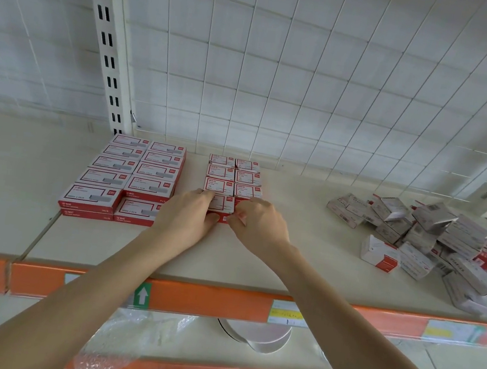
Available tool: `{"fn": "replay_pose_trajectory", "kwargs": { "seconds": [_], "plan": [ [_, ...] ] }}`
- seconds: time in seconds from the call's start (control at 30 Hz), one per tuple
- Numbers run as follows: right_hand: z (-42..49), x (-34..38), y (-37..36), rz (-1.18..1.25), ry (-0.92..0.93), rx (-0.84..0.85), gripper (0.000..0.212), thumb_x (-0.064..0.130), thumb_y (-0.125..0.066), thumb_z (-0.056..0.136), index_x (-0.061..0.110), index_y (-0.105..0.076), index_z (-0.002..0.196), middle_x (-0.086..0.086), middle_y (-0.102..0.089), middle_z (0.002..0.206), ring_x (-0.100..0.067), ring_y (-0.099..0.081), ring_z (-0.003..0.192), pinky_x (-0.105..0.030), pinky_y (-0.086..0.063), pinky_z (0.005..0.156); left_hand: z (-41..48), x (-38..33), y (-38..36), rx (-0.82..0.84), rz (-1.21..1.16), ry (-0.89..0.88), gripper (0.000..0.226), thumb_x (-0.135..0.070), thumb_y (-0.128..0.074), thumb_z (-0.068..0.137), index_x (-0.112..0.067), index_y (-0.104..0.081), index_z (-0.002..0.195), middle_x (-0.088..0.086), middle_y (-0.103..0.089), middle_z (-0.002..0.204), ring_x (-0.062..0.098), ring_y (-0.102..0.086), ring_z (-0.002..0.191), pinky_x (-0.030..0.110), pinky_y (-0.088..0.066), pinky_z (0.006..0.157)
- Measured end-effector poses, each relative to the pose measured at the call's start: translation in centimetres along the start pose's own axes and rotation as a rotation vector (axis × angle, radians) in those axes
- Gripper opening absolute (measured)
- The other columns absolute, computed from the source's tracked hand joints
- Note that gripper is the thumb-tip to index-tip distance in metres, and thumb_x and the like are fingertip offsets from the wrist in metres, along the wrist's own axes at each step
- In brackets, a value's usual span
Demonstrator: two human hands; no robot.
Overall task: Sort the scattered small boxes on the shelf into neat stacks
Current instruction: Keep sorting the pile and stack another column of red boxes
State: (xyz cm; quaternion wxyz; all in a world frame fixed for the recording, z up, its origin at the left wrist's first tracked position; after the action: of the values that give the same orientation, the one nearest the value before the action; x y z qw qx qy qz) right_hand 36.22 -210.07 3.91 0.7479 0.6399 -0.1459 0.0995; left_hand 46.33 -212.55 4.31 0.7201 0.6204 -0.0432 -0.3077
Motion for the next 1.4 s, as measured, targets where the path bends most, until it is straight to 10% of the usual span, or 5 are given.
{"fn": "replay_pose_trajectory", "kwargs": {
  "seconds": [0.57, 0.9, 1.07, 1.2, 1.4],
  "plan": [
    [-2.3, -3.3, 2.2, -0.196, 0.041, -0.133, 0.040, 0.031, -0.051, 0.089, 0.015, -0.052, 0.126, -0.009, -0.047, 0.128, -0.028, -0.036, 0.121, -0.038, -0.032, 0.095, 0.2, -3.3, -0.1, -0.070, 0.236, -0.182, 0.050, -0.035, -0.071, 0.075, -0.008, -0.061, 0.116, 0.019, -0.061, 0.113, 0.040, -0.057, 0.104, 0.048, -0.050, 0.075],
    [-6.1, -12.1, 8.5, -0.251, -0.073, -0.288, 0.033, 0.032, -0.062, 0.068, 0.010, -0.067, 0.092, -0.017, -0.063, 0.096, -0.041, -0.058, 0.088, -0.047, -0.048, 0.073, 2.5, -13.9, -3.2, -0.054, 0.181, -0.285, 0.058, -0.047, -0.051, 0.088, -0.016, -0.043, 0.136, 0.012, -0.040, 0.141, 0.032, -0.038, 0.128, 0.043, -0.039, 0.096],
    [-8.8, -18.7, 12.9, -0.235, -0.173, -0.283, 0.033, 0.031, -0.057, 0.083, 0.014, -0.061, 0.111, -0.011, -0.053, 0.116, -0.036, -0.043, 0.110, -0.043, -0.036, 0.091, 3.3, -22.2, -6.6, -0.005, 0.114, -0.429, 0.044, -0.033, -0.077, 0.069, -0.007, -0.066, 0.102, 0.016, -0.064, 0.102, 0.038, -0.063, 0.090, 0.043, -0.053, 0.064],
    [-11.1, -23.8, 15.7, -0.193, -0.189, -0.375, 0.033, 0.033, -0.051, 0.073, 0.011, -0.067, 0.092, -0.015, -0.061, 0.099, -0.040, -0.056, 0.089, -0.046, -0.048, 0.076, 3.4, -28.6, -7.6, -0.026, 0.029, -0.505, 0.041, -0.025, -0.080, 0.062, -0.008, -0.066, 0.096, 0.011, -0.064, 0.094, 0.035, -0.064, 0.083, 0.040, -0.053, 0.060],
    [-14.7, -30.2, 18.6, -0.165, -0.191, -0.441, 0.036, 0.034, -0.046, 0.073, 0.011, -0.068, 0.090, -0.014, -0.061, 0.098, -0.040, -0.057, 0.087, -0.045, -0.050, 0.074, 2.6, -36.2, -9.5, -0.084, 0.055, -0.599, 0.046, -0.039, -0.039, 0.071, -0.013, -0.069, 0.095, 0.009, -0.066, 0.102, 0.029, -0.065, 0.088, 0.036, -0.053, 0.062]
  ]
}}
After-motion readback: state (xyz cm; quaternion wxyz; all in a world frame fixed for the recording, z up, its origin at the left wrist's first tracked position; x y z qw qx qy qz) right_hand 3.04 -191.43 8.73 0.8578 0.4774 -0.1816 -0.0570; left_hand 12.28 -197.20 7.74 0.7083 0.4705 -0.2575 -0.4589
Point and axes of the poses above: each hand's wrist, its own z-axis towards the middle knuckle, its own y-axis out of the back of the hand, x = y × z, the point moved 10 cm from there along z, towards the middle knuckle
